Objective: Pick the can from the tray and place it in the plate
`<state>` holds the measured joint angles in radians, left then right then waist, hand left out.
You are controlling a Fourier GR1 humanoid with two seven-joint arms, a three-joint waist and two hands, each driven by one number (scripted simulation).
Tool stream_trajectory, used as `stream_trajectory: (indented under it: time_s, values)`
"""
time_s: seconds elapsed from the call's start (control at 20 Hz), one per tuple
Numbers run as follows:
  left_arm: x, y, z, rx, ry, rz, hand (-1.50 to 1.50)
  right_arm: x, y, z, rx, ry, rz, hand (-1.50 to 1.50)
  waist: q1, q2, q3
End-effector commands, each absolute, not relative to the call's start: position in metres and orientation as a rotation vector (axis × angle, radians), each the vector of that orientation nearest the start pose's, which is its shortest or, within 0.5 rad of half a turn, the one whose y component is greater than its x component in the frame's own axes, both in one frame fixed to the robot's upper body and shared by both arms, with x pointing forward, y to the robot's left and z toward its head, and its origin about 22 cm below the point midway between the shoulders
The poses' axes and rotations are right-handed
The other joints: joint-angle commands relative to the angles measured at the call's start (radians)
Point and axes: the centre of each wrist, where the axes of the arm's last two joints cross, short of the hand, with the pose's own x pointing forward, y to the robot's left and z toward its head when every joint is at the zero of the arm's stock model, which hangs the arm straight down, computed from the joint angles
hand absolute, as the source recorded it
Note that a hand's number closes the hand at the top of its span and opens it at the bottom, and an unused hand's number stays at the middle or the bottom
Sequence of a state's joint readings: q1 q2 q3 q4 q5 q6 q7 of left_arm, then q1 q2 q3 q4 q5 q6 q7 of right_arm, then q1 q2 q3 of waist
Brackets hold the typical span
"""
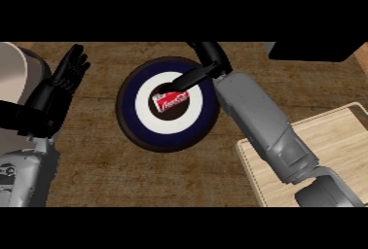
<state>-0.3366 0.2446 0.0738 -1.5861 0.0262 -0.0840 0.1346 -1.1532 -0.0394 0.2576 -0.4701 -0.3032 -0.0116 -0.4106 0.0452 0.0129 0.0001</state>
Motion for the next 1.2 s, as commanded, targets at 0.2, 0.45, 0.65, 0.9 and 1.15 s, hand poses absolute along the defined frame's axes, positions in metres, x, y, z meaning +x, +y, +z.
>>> stream_trajectory:
  time_s: [0.2,0.45,0.65,0.9,1.15]
  values:
    - [0.311,0.281,0.105,0.124,-1.763,-0.257,0.00,0.448,-0.165,0.067,0.354,-1.869,0.308,-1.50,-0.012,0.006,0.000]
    - [0.306,0.268,0.114,0.115,-1.770,-0.259,0.00,0.458,-0.197,0.083,0.339,-1.882,0.349,-1.50,-0.004,0.003,0.001]
    - [0.302,0.258,0.118,0.087,-1.795,-0.265,0.00,0.452,-0.266,0.084,0.347,-1.900,0.379,-1.50,0.007,0.008,0.002]
    - [0.304,0.257,0.110,0.067,-1.789,-0.287,0.00,0.446,-0.276,0.067,0.284,-1.911,0.376,-1.50,0.032,0.021,0.003]
    - [0.311,0.270,0.104,0.108,-1.795,-0.282,0.00,0.445,-0.309,0.085,0.281,-1.962,0.385,-1.50,0.021,0.023,0.003]
